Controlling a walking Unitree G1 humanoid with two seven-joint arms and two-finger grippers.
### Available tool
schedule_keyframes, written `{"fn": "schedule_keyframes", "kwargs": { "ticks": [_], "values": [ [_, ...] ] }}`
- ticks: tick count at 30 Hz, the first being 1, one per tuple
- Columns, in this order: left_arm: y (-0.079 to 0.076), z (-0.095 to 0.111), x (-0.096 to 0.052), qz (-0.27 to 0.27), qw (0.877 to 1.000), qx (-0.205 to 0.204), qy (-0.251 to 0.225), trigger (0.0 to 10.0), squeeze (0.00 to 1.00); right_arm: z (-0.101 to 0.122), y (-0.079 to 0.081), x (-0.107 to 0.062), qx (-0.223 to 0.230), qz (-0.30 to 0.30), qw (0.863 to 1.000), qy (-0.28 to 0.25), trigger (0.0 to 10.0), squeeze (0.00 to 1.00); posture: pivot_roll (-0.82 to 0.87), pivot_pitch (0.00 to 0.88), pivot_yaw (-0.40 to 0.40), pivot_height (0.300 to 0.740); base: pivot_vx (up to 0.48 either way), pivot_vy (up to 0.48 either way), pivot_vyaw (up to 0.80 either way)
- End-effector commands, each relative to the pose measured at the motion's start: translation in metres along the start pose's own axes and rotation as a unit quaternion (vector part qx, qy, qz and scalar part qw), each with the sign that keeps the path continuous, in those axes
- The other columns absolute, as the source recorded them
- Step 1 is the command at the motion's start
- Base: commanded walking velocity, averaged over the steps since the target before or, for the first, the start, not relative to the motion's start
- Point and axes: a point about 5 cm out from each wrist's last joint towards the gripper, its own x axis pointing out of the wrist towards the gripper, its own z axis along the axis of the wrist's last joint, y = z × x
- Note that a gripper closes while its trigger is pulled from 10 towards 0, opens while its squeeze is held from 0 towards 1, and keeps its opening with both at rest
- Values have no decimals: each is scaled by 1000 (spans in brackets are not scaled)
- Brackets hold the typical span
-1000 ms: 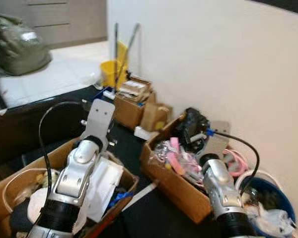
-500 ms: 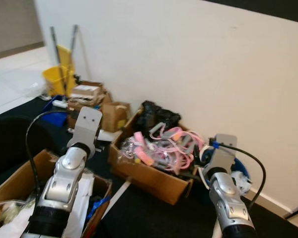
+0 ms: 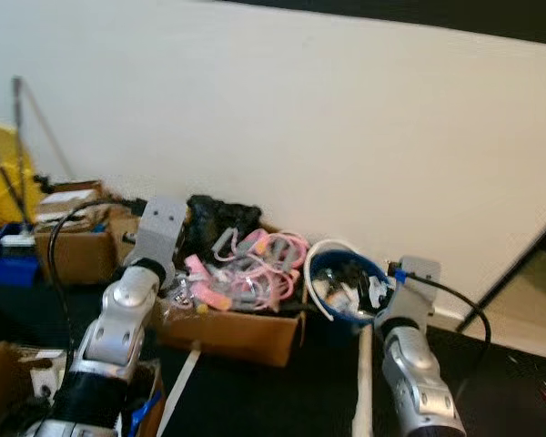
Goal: Picking trash to rubbish bin
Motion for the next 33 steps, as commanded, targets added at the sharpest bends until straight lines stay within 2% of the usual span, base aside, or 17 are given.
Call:
{"fn": "schedule_keyframes", "kwargs": {
  "ticks": [1, 5, 9, 33],
  "values": [
    [-2, -4, 1, 4, 1000, -10, 3, 10000, 0, 1, 0, -1, -2, -4, 1000, -1, 10000, 0, -67, 23, -14, 740, 0, 0, -800],
    [-4, -7, 0, 4, 1000, -7, 3, 10000, 0, 2, -2, -2, -3, -5, 1000, -1, 10000, 0, -72, 28, -22, 740, 0, 0, -800],
    [-5, -8, -2, 11, 1000, -21, 4, 10000, 0, 2, -4, -1, -7, 2, 1000, 3, 10000, 0, -66, 29, -35, 740, 0, 0, -800],
    [-4, -11, -5, 21, 1000, -20, 5, 10000, 0, 3, -3, 2, -11, 16, 1000, 12, 10000, 0, -64, 25, -61, 740, 0, 0, -800]
  ]
}}
